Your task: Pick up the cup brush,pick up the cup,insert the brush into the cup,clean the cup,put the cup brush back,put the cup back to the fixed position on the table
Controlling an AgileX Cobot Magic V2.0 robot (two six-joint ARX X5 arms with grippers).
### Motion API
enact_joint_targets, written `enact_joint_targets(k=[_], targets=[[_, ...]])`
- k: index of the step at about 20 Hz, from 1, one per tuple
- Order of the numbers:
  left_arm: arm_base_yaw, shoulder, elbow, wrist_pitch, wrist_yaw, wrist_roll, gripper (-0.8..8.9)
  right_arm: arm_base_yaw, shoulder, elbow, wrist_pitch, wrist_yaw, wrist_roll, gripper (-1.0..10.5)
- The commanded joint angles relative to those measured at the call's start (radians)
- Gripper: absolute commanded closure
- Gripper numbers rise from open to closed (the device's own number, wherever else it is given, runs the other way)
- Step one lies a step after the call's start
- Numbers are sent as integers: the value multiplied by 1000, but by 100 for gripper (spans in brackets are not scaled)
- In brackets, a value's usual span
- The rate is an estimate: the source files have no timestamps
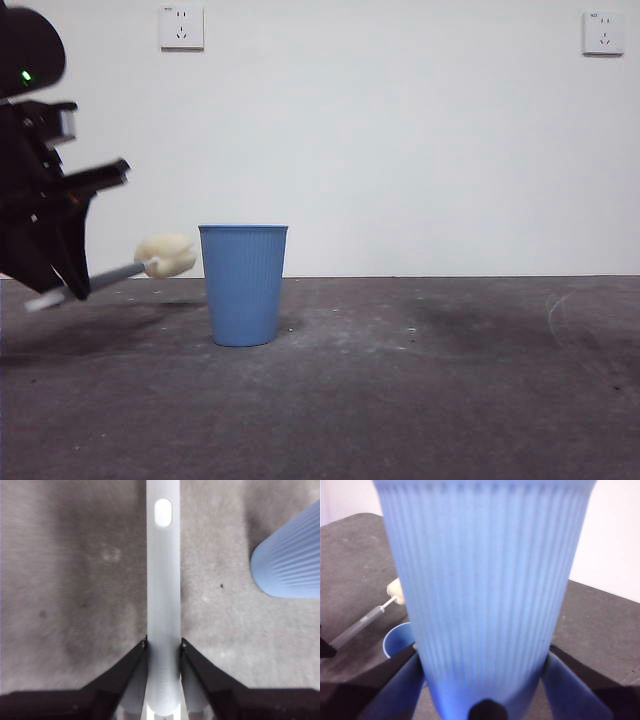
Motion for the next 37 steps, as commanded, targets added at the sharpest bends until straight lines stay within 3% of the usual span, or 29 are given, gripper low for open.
enact_joint_targets(k=[1, 10, 34, 36, 37], targets=[[-10, 48, -9, 28, -32, -33, 822, 0, -3, 1, 13, 2, -13, 959], [-55, 118, -9, 84, -90, -79, 822, 0, -3, 1, -8, 1, -14, 959], [-121, 192, -9, 52, -183, -80, 821, 2, -3, 1, -19, -48, -10, 959], [-128, 192, -9, 52, -184, -80, 805, 2, -3, 1, -49, -48, -10, 959], [-128, 192, -8, 50, -177, -80, 751, 2, -3, 1, -62, -47, -10, 959]])
